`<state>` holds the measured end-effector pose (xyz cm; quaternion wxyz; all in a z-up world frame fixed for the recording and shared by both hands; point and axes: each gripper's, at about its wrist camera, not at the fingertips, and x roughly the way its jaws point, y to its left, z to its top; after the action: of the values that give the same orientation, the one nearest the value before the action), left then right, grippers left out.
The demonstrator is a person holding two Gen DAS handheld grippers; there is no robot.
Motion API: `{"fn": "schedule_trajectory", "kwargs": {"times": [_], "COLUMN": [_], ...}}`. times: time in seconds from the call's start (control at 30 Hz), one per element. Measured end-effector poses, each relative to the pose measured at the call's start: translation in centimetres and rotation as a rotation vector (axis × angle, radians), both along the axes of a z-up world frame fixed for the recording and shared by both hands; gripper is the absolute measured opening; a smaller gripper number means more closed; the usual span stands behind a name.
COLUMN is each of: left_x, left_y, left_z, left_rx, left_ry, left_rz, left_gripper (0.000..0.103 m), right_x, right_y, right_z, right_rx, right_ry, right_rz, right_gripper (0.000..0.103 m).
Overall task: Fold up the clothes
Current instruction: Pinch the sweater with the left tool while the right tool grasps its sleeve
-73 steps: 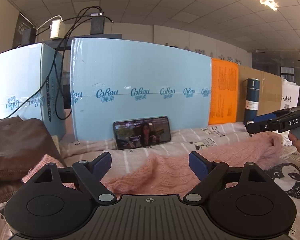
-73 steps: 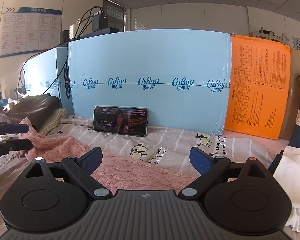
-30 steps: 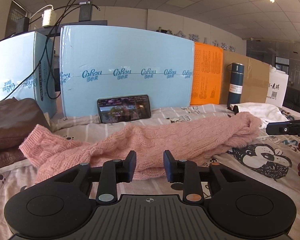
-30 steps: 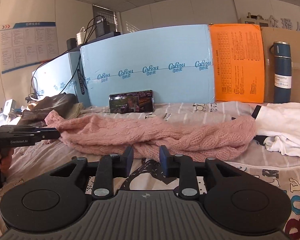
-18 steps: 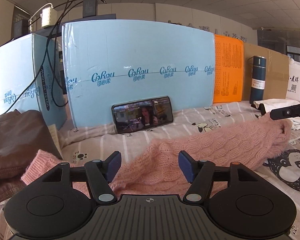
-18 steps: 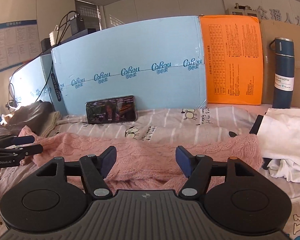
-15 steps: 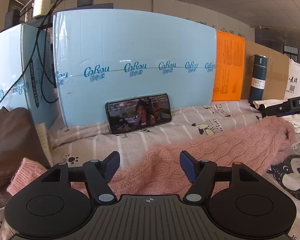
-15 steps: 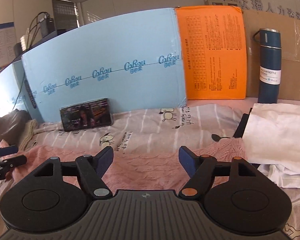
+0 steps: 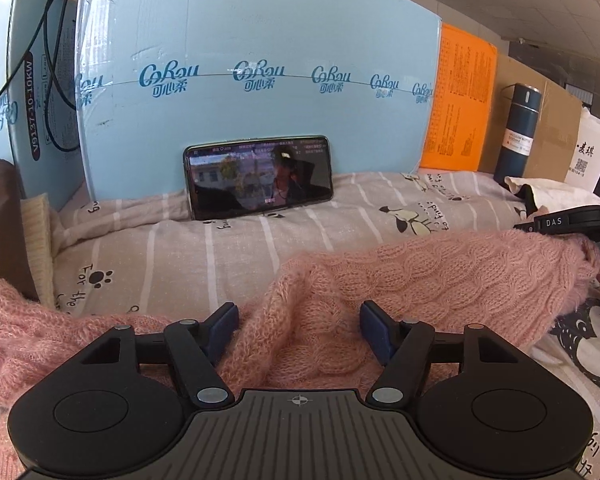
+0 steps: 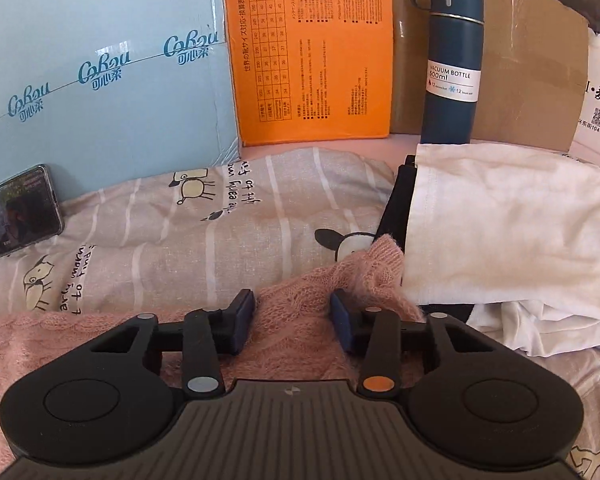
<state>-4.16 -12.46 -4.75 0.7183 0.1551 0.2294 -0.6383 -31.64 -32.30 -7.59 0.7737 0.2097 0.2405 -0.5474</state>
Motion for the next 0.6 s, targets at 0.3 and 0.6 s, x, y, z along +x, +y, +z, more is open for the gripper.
{"fn": "schedule_trajectory", "kwargs": {"times": [0.3, 0.6], "left_x": [-2.6, -7.5], "left_y": [4.1, 12.5], "left_z": [1.5, 3.0], "left_rx": [-0.128, -0.282], "left_ry": [-0.100, -0.241], "left_rz": [-0.011, -0.044], "left_gripper": [0.013, 0.013], "right_x": [-3.8, -12.2], "right_y": [4.2, 13.2], "right_z": [3.5, 5.0], "right_rx": [-0.138, -0.238], "right_ry": [-0.239, -0.523], "right_rz": [-0.008, -0.022], "right_gripper": [0.011, 0.011]}}
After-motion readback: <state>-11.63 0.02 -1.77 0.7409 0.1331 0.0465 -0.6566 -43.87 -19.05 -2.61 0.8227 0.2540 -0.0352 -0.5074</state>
